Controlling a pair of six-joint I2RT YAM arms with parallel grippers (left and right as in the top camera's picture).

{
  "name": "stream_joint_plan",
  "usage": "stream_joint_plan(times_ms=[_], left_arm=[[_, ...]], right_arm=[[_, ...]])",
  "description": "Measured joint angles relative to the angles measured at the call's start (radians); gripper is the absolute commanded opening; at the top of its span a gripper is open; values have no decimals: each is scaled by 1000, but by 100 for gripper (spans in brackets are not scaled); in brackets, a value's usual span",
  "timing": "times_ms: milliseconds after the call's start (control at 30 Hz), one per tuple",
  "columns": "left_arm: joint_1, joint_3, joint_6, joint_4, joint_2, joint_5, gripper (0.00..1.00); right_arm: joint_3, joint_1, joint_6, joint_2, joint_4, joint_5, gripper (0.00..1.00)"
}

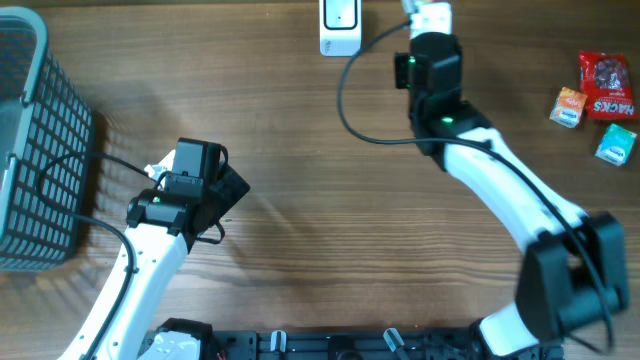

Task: Scan the item barcode
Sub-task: 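Carry the wet-wipes pack right and drop it by the red bag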

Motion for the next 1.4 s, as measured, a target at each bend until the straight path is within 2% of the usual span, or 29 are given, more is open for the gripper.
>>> stream_joint_plan(times_ms=[100, 167, 233, 433, 500, 767, 900, 1033, 1167, 1267, 1333, 1367, 1400], left_arm=[[0, 0, 0, 2, 0, 0, 100], [0, 0, 0, -2, 0, -1, 100], [0, 0, 0, 0, 0, -3, 100], [0, 0, 0, 0, 0, -3, 100], [0, 0, 0, 1, 0, -3, 100], [0, 0, 0, 0, 0, -3, 100], [0, 0, 0, 0, 0, -3, 100], [0, 0, 0, 0, 0, -3, 100], [0, 0, 0, 0, 0, -3, 100], [0, 0, 0, 0, 0, -3, 100], [0, 0, 0, 1, 0, -3, 100], [0, 0, 0, 1, 0, -3, 100], [0, 0, 0, 1, 0, -3, 100]], right_arm=[[-2, 45, -260, 177, 390, 30, 4], [-2, 79, -455, 285, 721, 56, 5], [3, 106, -627, 361, 928, 51, 5], [5, 128, -1085, 564, 1007, -85, 5], [3, 128, -1149, 621, 1080, -109, 5], [4, 128, -1328, 644, 1189, -146, 4], [4, 101, -1347, 644, 1207, -76, 4], [4, -77, -1272, 644, 1204, 155, 4], [5, -333, -1152, 644, 1171, 412, 4], [5, -460, -1107, 644, 1125, 536, 5], [5, -513, -1079, 644, 1089, 590, 19], [6, -526, -1061, 644, 1068, 607, 30], [6, -536, -1027, 644, 1026, 623, 65]])
